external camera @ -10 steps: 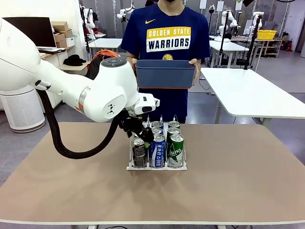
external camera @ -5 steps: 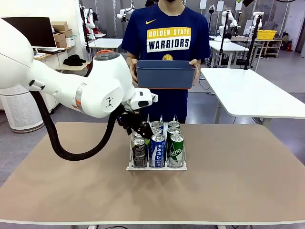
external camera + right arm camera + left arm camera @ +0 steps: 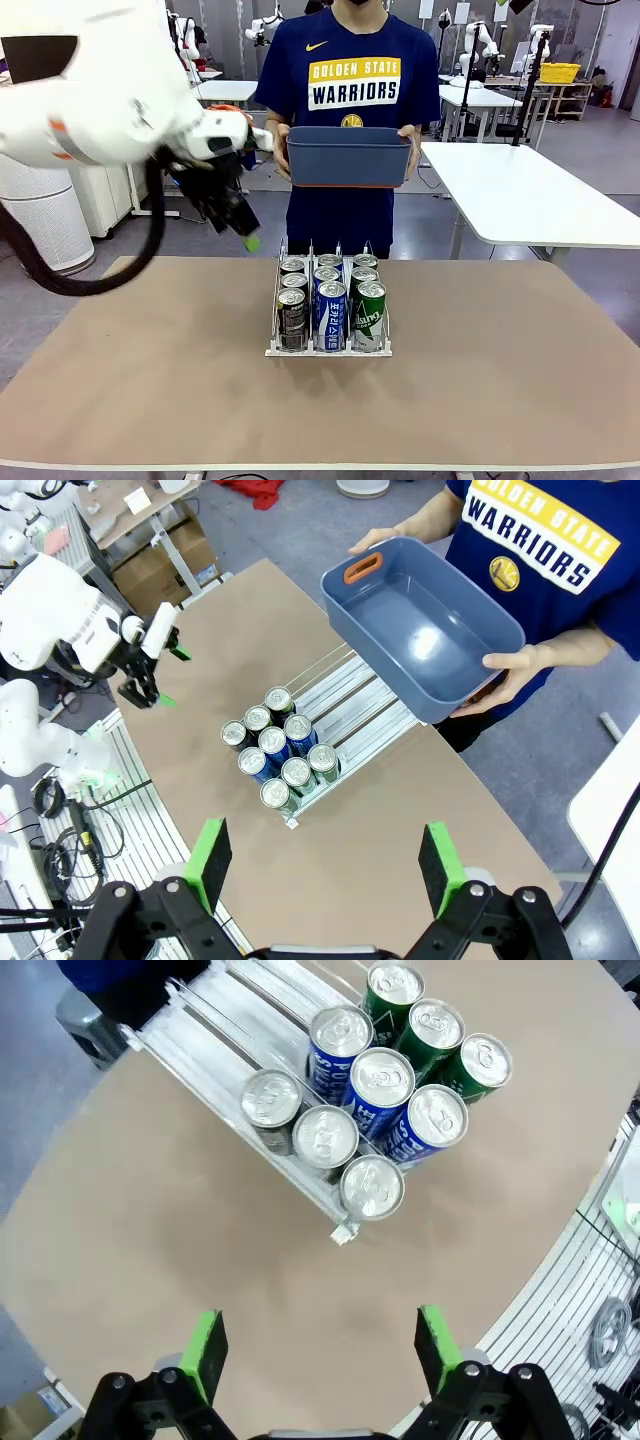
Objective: Fill the beverage cans into the dispenser.
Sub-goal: Place the picked Pepsi coke in the line of the Automatic Can Dispenser with the same cans.
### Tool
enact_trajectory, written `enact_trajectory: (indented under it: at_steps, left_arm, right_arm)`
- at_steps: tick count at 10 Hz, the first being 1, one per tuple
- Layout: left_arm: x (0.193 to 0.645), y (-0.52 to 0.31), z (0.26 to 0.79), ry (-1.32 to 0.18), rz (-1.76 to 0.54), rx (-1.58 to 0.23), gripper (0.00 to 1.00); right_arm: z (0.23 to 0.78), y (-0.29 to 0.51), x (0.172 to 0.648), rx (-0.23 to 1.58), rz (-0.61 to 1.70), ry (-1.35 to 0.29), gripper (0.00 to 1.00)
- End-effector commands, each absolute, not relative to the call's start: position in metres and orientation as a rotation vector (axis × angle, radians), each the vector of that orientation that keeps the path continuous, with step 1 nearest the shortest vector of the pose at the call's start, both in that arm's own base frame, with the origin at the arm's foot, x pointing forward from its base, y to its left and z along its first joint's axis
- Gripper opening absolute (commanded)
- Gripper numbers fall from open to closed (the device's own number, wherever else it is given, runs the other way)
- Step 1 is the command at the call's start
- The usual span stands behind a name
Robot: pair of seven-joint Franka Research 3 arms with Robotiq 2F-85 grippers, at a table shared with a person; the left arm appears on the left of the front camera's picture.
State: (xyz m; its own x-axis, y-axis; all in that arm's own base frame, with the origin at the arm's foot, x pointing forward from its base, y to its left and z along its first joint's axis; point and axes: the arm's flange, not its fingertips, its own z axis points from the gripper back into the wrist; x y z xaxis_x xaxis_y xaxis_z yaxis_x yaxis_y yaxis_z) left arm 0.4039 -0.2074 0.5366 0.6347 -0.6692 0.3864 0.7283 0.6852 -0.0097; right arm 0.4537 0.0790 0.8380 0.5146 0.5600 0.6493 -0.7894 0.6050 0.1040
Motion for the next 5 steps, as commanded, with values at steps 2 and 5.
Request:
enact_trajectory:
  at_steps: [2,5]
  left_arm:
    - [0.402,-0.168,0.611,-0.481,-0.871,-0.207,1.00]
    - [0.397,-0.149,0.693,-0.684,-0.840,-0.190,1.00]
  right_arm:
    - [0.838,0.080,0.452,0.423,0.832,-0.607,1.00]
    - [0.838,0.080,0.452,0.423,0.832,-0.607,1.00]
